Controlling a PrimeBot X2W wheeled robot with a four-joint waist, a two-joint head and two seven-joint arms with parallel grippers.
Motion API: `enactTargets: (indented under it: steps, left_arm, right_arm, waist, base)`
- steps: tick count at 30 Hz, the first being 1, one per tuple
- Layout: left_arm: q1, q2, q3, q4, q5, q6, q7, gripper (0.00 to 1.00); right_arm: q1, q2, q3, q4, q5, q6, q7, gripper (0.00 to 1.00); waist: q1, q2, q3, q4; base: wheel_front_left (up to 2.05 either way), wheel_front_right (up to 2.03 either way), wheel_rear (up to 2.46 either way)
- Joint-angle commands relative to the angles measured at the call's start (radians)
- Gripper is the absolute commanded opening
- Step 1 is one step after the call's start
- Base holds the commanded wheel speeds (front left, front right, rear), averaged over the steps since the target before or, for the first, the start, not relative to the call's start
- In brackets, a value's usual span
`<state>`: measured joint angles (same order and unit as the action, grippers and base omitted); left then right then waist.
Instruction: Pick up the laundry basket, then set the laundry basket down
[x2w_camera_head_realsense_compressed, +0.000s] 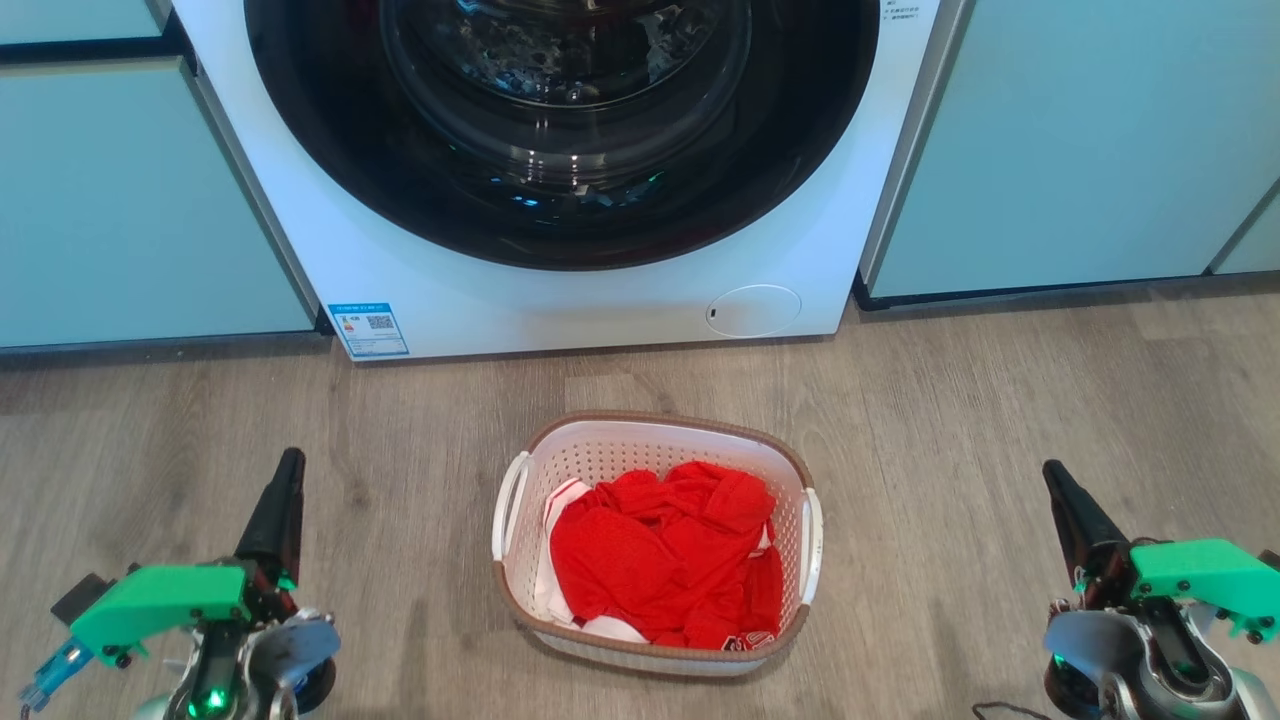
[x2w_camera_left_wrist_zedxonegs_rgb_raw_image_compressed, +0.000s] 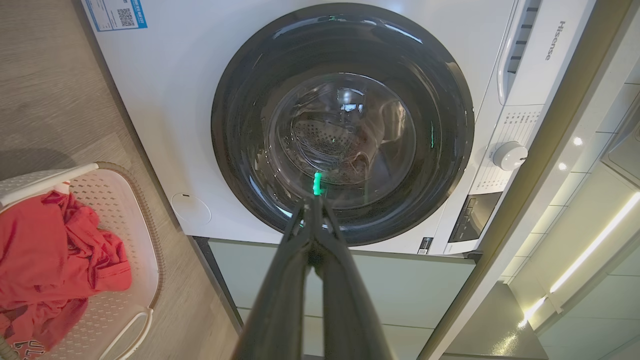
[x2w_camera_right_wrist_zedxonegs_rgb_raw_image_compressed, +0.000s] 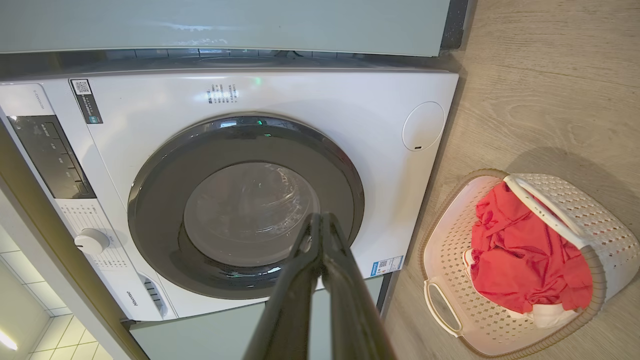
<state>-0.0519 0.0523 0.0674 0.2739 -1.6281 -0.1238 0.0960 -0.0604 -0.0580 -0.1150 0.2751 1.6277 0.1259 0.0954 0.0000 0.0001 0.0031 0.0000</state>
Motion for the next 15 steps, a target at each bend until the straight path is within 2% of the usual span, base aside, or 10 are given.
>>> enactTargets:
  steps: [1, 15]
  left_arm:
    - [-0.055, 0.007, 0.034, -0.029, 0.009, -0.007, 0.007, 0.0]
    - [-0.055, 0.006, 0.036, -0.029, 0.011, -0.007, 0.009, 0.0]
  right_arm:
    - [-0.046, -0.003, 0.016, -0.031, -0.007, 0.005, 0.006, 0.0]
    - [-0.046, -0.001, 0.013, -0.031, -0.009, 0.005, 0.008, 0.0]
  waist:
    - [0.0, -0.0001, 0.0, 0.0]
    - [0.0, -0.0001, 0.0, 0.0]
  base:
    - [0.0, 0.0, 0.0]
    - [0.0, 0.0, 0.0]
